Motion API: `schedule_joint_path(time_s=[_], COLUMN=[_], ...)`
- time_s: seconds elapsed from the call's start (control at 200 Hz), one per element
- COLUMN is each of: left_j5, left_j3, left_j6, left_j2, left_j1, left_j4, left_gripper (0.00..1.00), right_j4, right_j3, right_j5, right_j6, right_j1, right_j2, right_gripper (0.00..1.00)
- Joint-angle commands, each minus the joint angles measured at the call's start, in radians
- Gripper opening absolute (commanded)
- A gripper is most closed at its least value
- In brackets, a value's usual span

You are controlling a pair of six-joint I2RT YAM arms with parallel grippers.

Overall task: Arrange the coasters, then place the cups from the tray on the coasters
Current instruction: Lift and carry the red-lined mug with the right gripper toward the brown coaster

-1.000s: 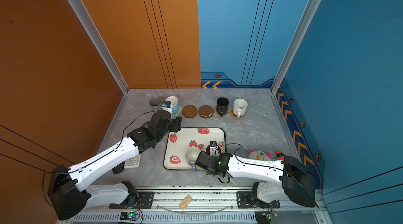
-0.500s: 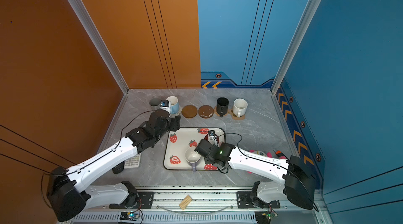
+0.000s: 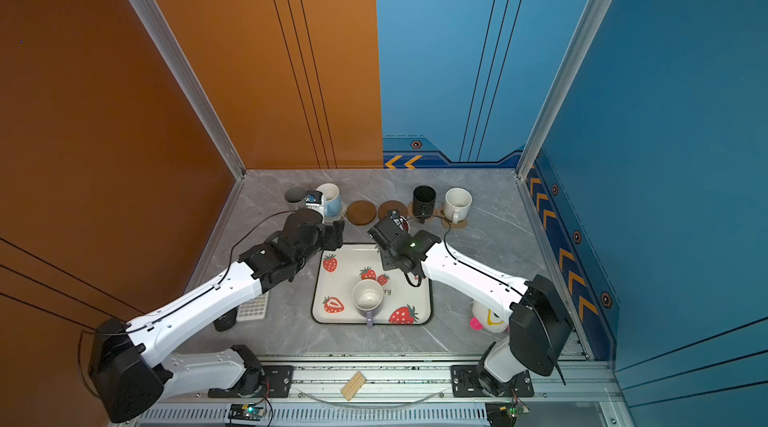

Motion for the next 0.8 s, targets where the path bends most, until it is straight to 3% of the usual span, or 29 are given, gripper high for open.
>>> schedule_joint_path(time_s=[0.0,0.486,0.796], left_j5=[0.009,-0.017,-0.019], left_j3=[-0.006,-0.034,-0.037], left_j6=[0.002,0.000,0.002], left_j2=[-0.023,-0.078,-0.083], left_j1=[0.012,0.030,0.034], left_j4=[-0.002,-0.015,-0.021], left_gripper=[0.73,0.73,0.73], right_j4=[0.051,0.075,0.075], right_j3=[0.110,0.387,0.485], right_j5=[-0.012,-0.088,-0.132], right_j6=[-0.091,-0.144,-0.131], right_j1=[-0.036,-0.175,-0.229], right_j2=[0.056,0.384,0.488], right_gripper=[0.00,0.00,0.00])
